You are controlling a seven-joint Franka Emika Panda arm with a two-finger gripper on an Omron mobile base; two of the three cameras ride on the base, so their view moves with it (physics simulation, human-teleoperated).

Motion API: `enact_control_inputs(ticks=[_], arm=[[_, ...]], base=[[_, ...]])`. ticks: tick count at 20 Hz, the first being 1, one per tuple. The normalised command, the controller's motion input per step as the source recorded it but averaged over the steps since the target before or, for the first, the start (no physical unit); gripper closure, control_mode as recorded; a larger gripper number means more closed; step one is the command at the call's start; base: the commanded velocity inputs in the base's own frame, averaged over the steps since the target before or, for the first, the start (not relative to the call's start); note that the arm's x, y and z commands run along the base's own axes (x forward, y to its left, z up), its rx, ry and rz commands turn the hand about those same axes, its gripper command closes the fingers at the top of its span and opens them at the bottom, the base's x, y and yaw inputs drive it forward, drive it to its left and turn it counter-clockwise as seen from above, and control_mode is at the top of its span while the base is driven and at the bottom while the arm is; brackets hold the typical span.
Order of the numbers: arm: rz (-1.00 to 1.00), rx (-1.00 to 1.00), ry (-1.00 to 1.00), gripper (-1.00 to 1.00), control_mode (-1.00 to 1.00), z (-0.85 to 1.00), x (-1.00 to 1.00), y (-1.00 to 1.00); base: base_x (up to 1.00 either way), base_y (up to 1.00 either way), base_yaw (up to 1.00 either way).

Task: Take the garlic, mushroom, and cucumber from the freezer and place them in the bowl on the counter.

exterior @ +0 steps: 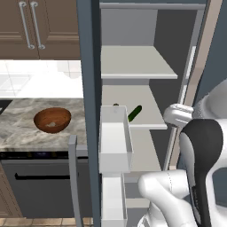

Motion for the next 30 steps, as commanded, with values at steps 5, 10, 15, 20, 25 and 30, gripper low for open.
enact_control_inputs(ticks=[5, 10, 15, 20, 25, 30], arm=[[-0.13, 0.01, 0.05, -1.0, -1.0, 0.0, 0.44, 0.02], [-0.02, 0.06, 0.09, -1.0, -1.0, -0.12, 0.35, 0.0], [0.0, 0.05, 0.05, -1.0, -1.0, -0.16, 0.39, 0.0], [0.0, 0.03, 0.01, -1.0, -1.0, -0.22, 0.4, 0.0], [0.0, 0.0, 0.0, -1.0, -1.0, -0.23, 0.42, 0.0], [0.0, 0.0, 0.0, -1.0, -1.0, -0.24, 0.39, 0.0]], base=[[0.0, 0.0, 0.0], [0.0, 0.0, 0.0], [0.0, 0.0, 0.0], [0.0, 0.0, 0.0], [0.0, 0.0, 0.0], [0.0, 0.0, 0.0]])
